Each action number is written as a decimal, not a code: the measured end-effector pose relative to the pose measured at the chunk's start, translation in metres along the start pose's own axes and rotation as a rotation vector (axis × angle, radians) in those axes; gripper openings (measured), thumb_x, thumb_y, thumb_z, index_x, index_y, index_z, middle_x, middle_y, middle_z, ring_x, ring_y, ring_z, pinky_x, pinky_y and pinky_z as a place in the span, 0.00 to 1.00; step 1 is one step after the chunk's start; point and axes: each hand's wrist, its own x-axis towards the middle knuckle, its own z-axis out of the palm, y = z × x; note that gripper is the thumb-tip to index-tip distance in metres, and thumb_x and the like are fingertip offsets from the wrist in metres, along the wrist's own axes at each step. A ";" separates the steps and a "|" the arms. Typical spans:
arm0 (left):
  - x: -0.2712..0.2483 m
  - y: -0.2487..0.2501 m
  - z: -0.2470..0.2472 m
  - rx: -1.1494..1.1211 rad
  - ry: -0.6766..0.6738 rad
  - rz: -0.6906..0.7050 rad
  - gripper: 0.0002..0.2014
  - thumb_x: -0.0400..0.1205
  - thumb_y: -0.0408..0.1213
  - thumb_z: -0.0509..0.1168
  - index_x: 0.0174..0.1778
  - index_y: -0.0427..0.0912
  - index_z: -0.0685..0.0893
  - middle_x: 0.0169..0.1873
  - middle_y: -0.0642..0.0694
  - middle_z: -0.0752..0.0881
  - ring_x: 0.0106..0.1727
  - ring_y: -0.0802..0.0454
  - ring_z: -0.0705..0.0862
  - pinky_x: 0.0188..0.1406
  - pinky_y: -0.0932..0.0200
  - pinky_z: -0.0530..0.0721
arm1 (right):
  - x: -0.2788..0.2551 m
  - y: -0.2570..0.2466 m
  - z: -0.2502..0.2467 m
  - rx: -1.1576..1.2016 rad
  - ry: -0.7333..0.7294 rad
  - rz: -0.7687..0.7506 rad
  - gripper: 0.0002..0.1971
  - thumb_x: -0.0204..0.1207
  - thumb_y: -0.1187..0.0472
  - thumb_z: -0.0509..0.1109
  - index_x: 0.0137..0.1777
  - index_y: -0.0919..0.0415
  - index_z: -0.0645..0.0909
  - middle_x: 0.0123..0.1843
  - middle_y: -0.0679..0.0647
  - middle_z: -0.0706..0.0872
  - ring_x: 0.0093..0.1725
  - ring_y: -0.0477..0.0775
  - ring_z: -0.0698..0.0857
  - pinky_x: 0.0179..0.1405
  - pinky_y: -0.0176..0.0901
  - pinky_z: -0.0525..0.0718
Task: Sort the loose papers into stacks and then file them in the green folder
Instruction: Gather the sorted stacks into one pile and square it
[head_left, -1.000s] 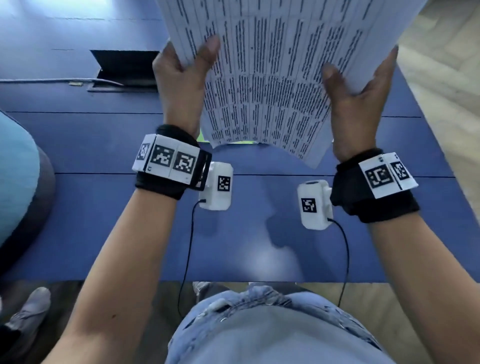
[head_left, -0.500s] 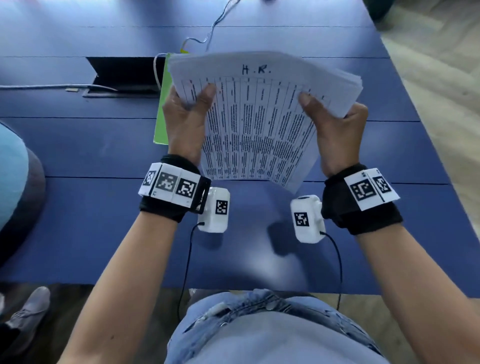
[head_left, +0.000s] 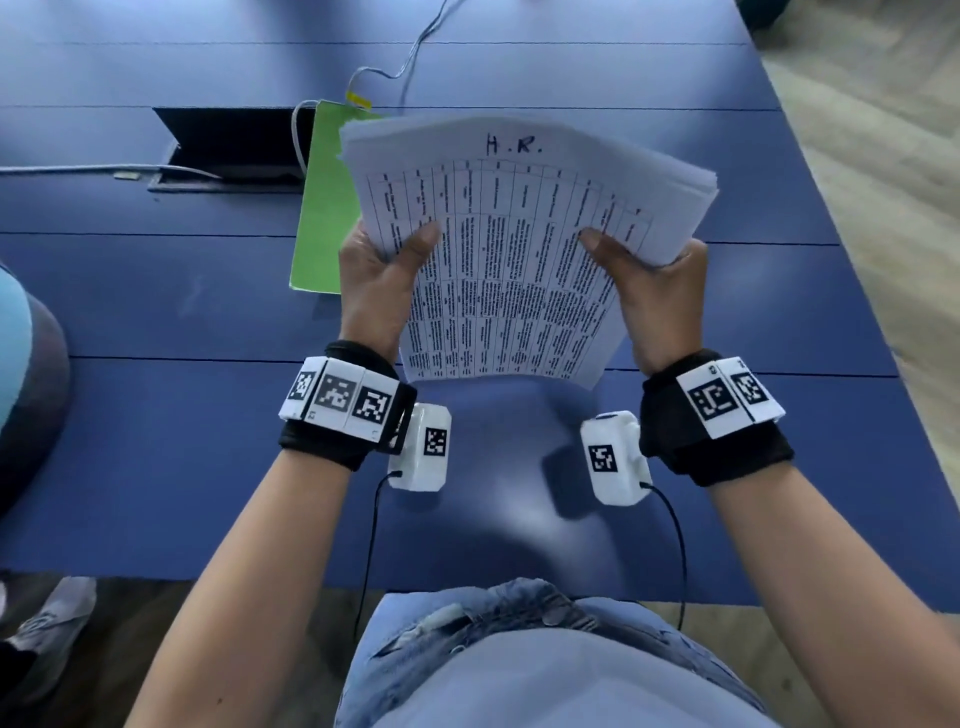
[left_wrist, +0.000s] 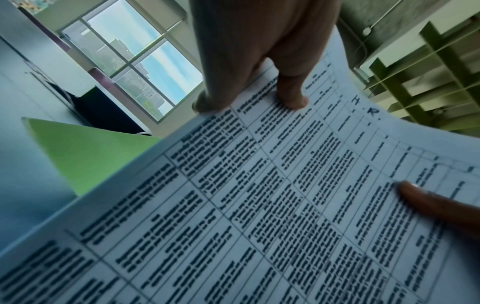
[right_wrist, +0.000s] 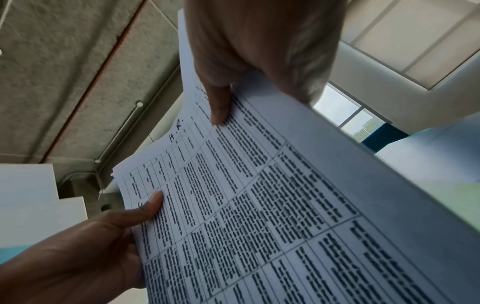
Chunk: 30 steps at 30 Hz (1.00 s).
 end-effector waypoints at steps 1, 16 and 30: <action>0.003 0.003 0.003 -0.015 -0.009 0.015 0.11 0.75 0.27 0.67 0.52 0.42 0.81 0.49 0.45 0.86 0.57 0.44 0.84 0.62 0.50 0.83 | 0.004 -0.004 -0.002 0.019 0.006 -0.024 0.08 0.66 0.68 0.77 0.40 0.55 0.84 0.32 0.38 0.88 0.37 0.39 0.86 0.43 0.37 0.86; 0.026 -0.017 0.023 -0.024 -0.097 -0.053 0.12 0.73 0.30 0.67 0.53 0.38 0.81 0.42 0.55 0.91 0.51 0.53 0.87 0.57 0.56 0.84 | 0.013 0.022 -0.020 -0.012 -0.003 0.106 0.11 0.66 0.72 0.76 0.45 0.59 0.84 0.34 0.37 0.87 0.34 0.32 0.86 0.40 0.29 0.85; 0.040 0.022 0.022 -0.034 -0.070 0.111 0.11 0.76 0.26 0.66 0.52 0.40 0.79 0.42 0.56 0.91 0.51 0.55 0.87 0.56 0.56 0.84 | 0.031 -0.008 -0.008 0.032 -0.001 -0.093 0.09 0.67 0.66 0.77 0.35 0.49 0.84 0.30 0.35 0.88 0.37 0.37 0.84 0.41 0.36 0.84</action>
